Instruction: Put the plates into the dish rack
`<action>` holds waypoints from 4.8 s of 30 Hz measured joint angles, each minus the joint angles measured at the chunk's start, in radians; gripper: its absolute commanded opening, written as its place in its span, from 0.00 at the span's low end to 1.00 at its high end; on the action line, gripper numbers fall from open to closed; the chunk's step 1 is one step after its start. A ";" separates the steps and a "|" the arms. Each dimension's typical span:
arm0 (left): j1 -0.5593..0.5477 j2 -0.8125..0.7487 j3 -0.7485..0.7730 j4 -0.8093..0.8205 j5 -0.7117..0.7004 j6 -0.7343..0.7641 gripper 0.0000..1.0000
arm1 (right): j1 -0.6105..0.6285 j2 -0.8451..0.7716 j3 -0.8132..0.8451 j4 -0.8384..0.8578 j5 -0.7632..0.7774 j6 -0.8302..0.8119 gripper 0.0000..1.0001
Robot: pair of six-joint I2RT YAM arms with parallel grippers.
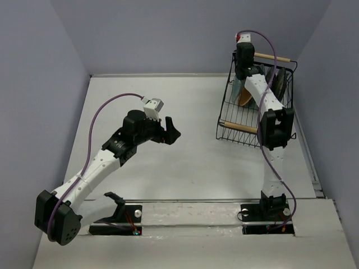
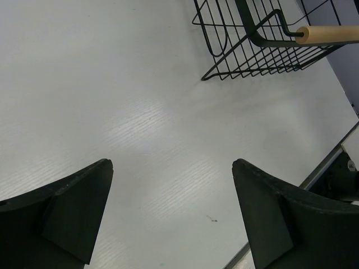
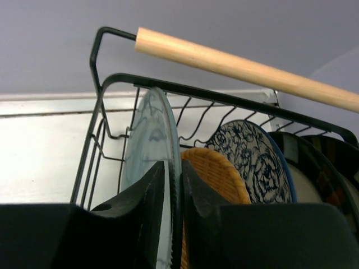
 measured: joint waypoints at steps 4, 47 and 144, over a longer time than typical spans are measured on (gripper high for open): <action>0.000 0.000 0.000 0.000 0.001 0.000 0.99 | 0.000 0.000 -0.021 0.061 -0.002 0.017 0.41; -0.042 0.298 0.280 0.089 0.047 -0.196 0.99 | -0.003 0.011 -0.031 0.164 -0.096 0.102 0.07; -0.367 0.872 0.657 0.161 -0.247 -0.240 0.60 | -0.045 -0.134 -0.273 0.166 -0.229 0.172 0.57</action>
